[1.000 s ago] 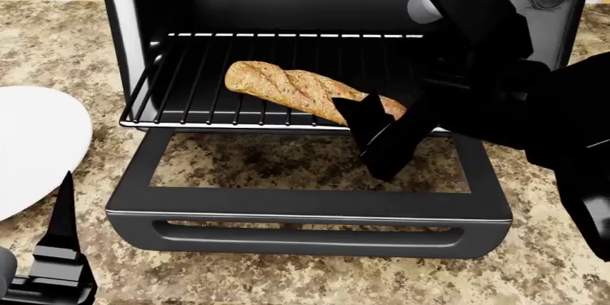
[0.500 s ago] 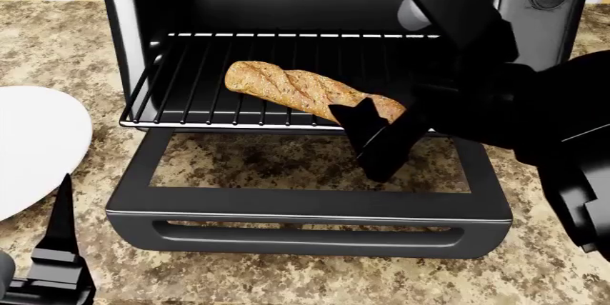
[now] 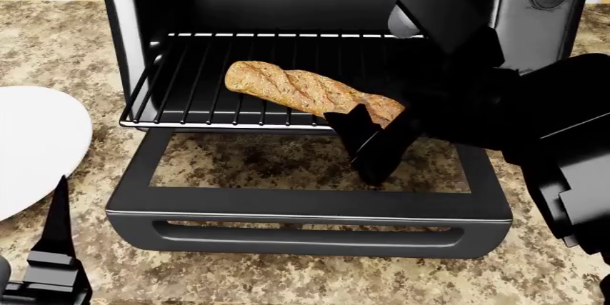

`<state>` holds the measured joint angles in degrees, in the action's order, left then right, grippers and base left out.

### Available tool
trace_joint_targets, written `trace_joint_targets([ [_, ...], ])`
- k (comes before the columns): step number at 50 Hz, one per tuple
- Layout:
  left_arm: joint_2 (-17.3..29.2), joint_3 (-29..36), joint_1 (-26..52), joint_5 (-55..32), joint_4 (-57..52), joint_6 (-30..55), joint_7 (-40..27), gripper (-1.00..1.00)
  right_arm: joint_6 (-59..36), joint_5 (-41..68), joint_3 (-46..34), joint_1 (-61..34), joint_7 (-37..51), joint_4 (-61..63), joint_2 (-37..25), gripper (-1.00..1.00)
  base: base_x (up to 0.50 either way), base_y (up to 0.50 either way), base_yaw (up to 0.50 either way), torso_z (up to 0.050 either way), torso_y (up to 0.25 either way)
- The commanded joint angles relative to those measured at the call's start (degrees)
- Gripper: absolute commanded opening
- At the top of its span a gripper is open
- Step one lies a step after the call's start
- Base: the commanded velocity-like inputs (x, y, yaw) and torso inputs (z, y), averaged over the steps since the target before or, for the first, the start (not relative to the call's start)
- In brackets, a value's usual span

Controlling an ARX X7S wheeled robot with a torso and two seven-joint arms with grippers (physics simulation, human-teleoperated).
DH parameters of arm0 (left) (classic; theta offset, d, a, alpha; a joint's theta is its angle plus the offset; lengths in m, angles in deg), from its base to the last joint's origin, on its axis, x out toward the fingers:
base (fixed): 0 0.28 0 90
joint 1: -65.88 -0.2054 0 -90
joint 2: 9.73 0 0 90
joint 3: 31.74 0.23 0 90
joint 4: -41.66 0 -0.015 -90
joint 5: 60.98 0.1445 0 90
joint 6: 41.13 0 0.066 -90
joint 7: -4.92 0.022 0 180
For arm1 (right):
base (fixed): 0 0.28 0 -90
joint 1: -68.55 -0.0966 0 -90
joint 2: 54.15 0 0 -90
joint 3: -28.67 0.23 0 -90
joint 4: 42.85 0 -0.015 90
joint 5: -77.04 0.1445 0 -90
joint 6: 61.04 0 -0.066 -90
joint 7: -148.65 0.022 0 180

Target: Pick the baguette from the rack and place it on the plate on the counter.

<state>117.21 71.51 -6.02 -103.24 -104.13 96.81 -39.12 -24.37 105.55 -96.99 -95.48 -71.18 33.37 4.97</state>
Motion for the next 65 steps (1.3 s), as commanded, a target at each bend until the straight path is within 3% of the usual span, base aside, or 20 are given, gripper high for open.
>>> trace_joint_targets([
  [1, -0.59, -1.64, -0.77, 0.27, 0.45, -1.76, 1.89, 1.0, 0.43, -1.69, 0.59, -0.02, -1.72, -1.01, 1.74, 1.0, 0.0, 0.0, 0.0, 0.0, 0.0],
  [27, -0.21, -0.66, 1.0, -0.96, 0.09, -0.82, 0.41, 1.0, 1.62, -1.41, 0.21, 1.21, -2.02, -2.5, 2.07, 1.0, 0.0, 0.0, 0.0, 0.0, 0.0],
  [28, -0.16, -0.59, 1.02, -0.89, 0.06, -0.8, 0.34, 1.0, 1.67, -1.44, 0.16, 1.34, -1.97, -2.32, 2.0, -1.0, 0.0, 0.0, 0.0, 0.0, 0.0],
  [46, -0.22, -0.31, 1.36, -1.18, 0.88, -1.31, -0.29, 1.0, 1.15, -0.08, 2.73, -0.05, -0.59, -1.82, 2.21, -1.0, 0.0, 0.0, 0.0, 0.0, 0.0],
  [65, -0.03, 0.16, 2.15, -1.81, 0.85, -1.3, -0.9, 1.0, -2.53, 6.86, 14.38, 3.6, 9.57, 14.58, 0.74, -1.0, 0.0, 0.0, 0.0, 0.0, 0.0],
])
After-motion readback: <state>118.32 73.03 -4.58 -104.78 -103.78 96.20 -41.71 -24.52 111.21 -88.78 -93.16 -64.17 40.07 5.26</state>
